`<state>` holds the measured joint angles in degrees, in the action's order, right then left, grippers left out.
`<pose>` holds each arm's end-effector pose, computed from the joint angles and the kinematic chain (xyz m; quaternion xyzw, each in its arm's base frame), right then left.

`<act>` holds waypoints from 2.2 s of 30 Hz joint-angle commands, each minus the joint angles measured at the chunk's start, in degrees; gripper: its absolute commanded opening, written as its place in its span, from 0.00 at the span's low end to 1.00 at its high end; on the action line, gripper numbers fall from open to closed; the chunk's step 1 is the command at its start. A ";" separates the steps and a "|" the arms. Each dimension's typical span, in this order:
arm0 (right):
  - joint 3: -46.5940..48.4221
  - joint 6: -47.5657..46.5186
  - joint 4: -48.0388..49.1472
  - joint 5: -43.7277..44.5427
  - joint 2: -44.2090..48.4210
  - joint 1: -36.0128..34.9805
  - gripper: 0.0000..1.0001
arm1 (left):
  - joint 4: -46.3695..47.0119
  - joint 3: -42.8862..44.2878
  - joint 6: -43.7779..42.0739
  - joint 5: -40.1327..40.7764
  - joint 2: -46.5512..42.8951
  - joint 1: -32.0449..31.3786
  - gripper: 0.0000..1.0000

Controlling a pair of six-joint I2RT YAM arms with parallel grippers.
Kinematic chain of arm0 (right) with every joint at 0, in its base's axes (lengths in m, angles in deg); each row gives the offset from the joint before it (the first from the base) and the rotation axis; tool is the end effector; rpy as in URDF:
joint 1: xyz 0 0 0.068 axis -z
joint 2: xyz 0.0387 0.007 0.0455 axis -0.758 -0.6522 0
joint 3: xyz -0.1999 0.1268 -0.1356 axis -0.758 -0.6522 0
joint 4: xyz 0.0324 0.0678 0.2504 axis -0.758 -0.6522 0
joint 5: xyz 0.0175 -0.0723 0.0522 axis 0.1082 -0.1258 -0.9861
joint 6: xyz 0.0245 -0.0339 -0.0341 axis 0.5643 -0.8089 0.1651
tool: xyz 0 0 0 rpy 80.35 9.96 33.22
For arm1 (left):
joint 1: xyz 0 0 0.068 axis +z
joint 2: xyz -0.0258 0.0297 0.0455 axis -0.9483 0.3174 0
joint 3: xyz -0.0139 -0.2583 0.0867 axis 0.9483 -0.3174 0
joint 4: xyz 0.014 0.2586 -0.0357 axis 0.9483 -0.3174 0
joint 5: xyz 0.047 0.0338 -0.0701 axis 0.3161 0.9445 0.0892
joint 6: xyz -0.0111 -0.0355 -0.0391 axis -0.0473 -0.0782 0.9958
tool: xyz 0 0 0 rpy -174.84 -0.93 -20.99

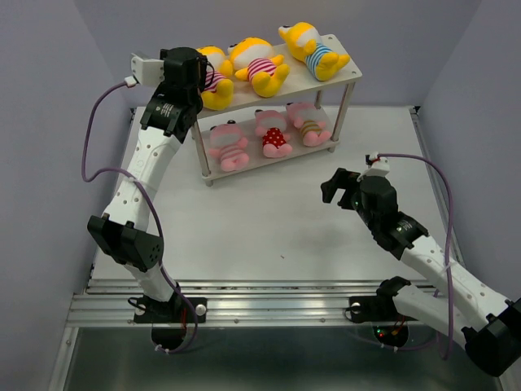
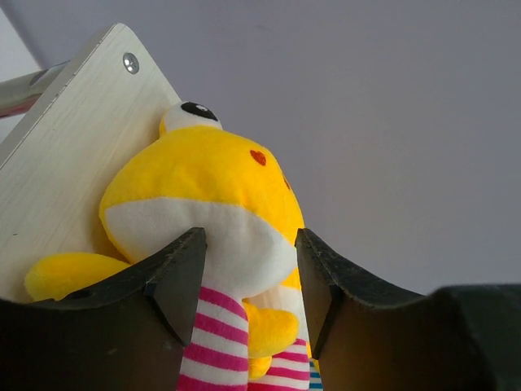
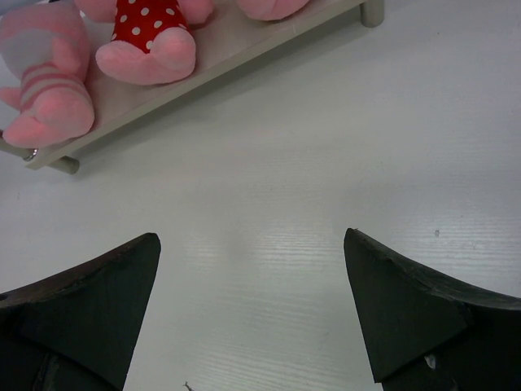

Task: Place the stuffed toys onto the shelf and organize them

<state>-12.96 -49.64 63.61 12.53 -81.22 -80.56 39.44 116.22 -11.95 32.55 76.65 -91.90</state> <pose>0.1801 0.0963 0.2899 0.0758 0.8152 0.1690 0.5487 0.3494 -0.1101 0.4970 -0.4921 0.5492 -0.3452 0.5807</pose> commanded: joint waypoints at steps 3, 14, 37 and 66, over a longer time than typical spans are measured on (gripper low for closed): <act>2.39 -0.73 0.99 0.90 -0.12 -0.46 1.00 | 2.72 0.77 -3.32 -0.64 -1.24 0.19 0.63; 2.75 -0.73 1.08 -0.16 -0.48 -0.46 1.00 | 4.74 2.26 -7.62 -2.57 -2.73 0.10 0.99; 3.71 -0.65 1.25 -1.48 -1.18 -0.46 1.00 | 5.97 7.26 -21.42 -3.44 -6.78 -2.18 0.99; 0.90 0.05 -3.49 10.83 4.36 -0.46 1.00 | -13.01 -58.99 -24.69 5.34 -57.13 -2.89 0.99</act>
<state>-11.25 -50.60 59.87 19.16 -78.69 -80.56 28.41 60.33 -40.67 33.49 21.35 -94.65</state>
